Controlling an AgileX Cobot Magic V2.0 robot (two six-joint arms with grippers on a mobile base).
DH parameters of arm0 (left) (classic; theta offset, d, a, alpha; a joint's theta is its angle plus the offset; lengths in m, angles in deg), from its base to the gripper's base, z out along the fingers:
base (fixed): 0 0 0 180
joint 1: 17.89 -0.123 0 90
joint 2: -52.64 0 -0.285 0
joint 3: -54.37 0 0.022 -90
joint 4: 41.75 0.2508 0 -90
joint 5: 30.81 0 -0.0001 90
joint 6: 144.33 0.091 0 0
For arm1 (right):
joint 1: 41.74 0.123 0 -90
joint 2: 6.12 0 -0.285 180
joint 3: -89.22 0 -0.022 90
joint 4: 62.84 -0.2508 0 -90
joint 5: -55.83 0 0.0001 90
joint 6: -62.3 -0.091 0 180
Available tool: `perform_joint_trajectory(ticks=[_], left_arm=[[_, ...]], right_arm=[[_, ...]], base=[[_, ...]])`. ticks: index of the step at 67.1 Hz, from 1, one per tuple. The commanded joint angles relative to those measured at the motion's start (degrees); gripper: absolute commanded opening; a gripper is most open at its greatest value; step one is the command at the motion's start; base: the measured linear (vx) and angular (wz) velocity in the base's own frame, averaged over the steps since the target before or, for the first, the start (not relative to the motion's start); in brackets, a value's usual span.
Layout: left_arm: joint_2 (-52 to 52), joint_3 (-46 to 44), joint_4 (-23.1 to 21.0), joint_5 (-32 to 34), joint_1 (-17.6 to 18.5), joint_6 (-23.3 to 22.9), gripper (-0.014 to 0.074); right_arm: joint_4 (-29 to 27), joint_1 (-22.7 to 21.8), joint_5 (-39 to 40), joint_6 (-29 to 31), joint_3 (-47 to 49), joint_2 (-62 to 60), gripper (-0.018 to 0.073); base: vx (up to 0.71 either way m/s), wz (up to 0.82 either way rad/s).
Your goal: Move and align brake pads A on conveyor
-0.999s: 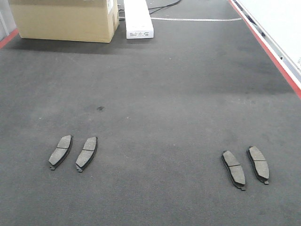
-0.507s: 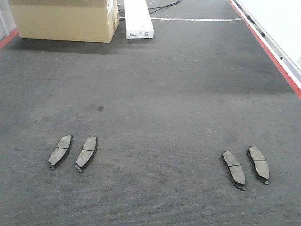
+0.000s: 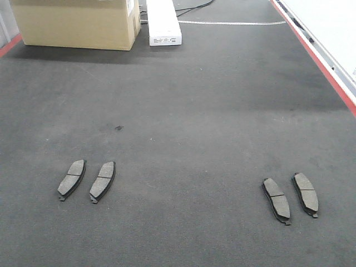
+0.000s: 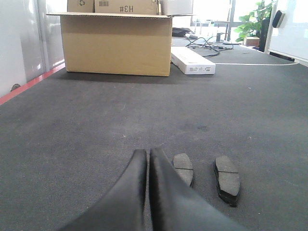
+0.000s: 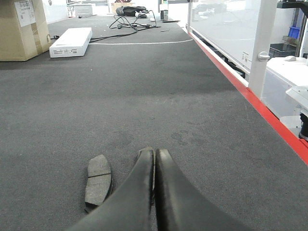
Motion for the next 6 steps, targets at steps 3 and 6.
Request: perform_joint_trajectory(ticks=[3,6], left_arm=[[-0.84,1.05,-0.49,4.7,-0.01,0.13,-0.0006],[-0.84,1.05,-0.49,4.7,-0.01,0.13,-0.0006]], right_arm=[[0.43,-0.21,4.28,0.05,-0.69,-0.71,-0.0011],[0.43,-0.21,4.28,0.05,-0.69,-0.71,-0.0011]], base=[[0.0,0.0],[0.0,0.0]])
